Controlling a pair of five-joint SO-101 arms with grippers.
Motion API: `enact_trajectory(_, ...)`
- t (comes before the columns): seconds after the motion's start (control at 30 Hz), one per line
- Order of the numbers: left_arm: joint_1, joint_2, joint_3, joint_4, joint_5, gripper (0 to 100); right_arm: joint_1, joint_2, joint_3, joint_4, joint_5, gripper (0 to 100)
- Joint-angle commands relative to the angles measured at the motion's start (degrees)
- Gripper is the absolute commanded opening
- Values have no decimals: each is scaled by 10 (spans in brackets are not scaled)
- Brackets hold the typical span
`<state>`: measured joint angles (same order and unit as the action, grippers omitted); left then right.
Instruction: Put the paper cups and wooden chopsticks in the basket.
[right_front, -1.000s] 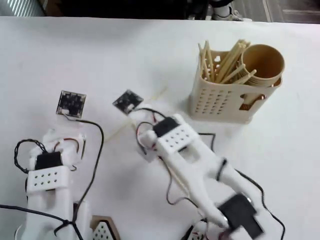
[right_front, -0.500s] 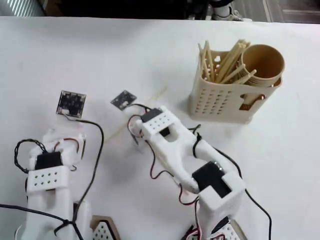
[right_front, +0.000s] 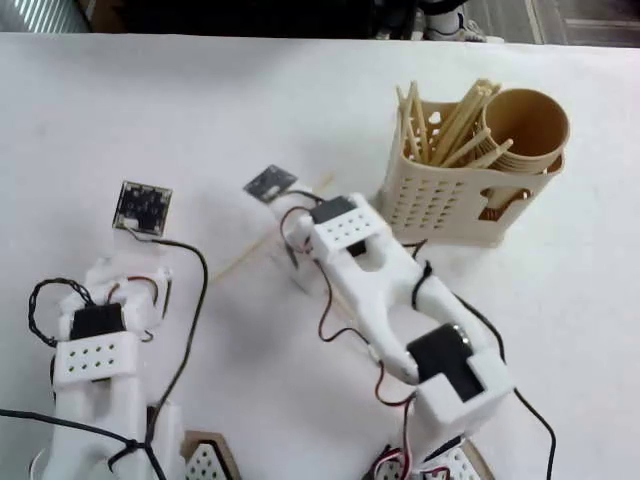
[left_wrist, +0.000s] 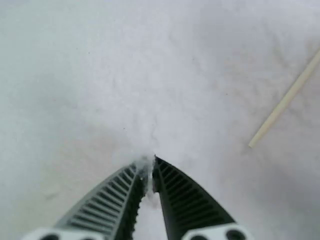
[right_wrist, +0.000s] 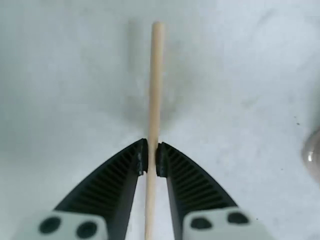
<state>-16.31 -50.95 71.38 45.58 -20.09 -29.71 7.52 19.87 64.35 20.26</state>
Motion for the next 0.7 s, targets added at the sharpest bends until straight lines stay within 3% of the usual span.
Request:
enact_trajectory(0.0, -1, -9, -4, -11, 1, 42, 17, -55, -7, 20, 11, 17)
enact_trajectory(0.3, -1, -9, -4, -11, 1, 42, 20, -141, -10, 50, 11, 17)
enact_trajectory(0.67, -1, -9, -4, -11, 1, 42, 28, -375, -52, 67, 8, 17)
